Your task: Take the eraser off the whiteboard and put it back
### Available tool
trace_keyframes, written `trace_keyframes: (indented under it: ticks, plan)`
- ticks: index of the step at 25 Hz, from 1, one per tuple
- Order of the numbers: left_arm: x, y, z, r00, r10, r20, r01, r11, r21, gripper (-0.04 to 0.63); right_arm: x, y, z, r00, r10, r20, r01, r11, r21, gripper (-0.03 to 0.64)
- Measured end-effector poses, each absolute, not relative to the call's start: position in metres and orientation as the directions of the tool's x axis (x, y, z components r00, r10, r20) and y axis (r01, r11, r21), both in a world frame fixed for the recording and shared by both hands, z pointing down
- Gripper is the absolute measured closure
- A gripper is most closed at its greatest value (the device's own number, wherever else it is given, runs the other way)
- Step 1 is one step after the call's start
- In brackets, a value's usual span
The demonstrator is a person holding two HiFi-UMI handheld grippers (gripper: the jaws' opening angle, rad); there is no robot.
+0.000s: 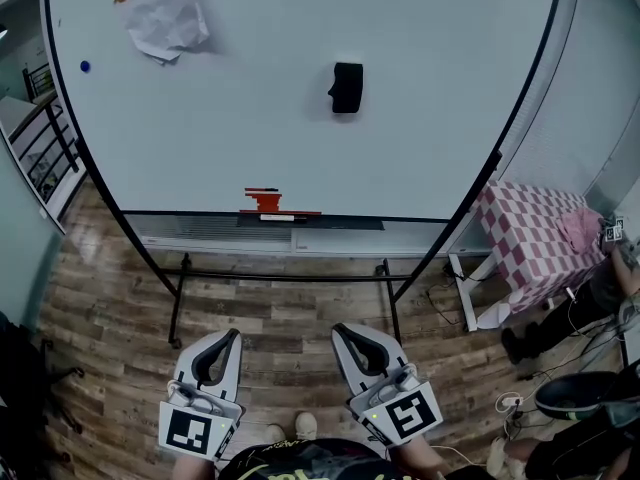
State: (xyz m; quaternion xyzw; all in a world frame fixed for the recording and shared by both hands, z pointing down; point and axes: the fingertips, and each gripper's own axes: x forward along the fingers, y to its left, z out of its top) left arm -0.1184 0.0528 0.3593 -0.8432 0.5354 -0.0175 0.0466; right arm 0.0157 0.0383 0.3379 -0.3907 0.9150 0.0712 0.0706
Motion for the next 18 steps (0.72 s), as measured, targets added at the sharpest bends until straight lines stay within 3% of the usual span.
trace_keyframes:
  ticks: [7,18]
  plan:
    - [-0.111,0.043,0.365,0.430,-0.903,-0.009,-0.892,-0.424,-0.156,0.589,0.026,0.030,0.344,-0.687,-0.710,-0.154,-0.725,0.686,0.070,0.606]
    - [-0.104,0.044,0.382,0.366,-0.931,0.013,-0.929,-0.366,-0.063,0.589,0.036,0.019,0.374,-0.721,-0.691,-0.053,-0.693,0.720,0.042,0.606]
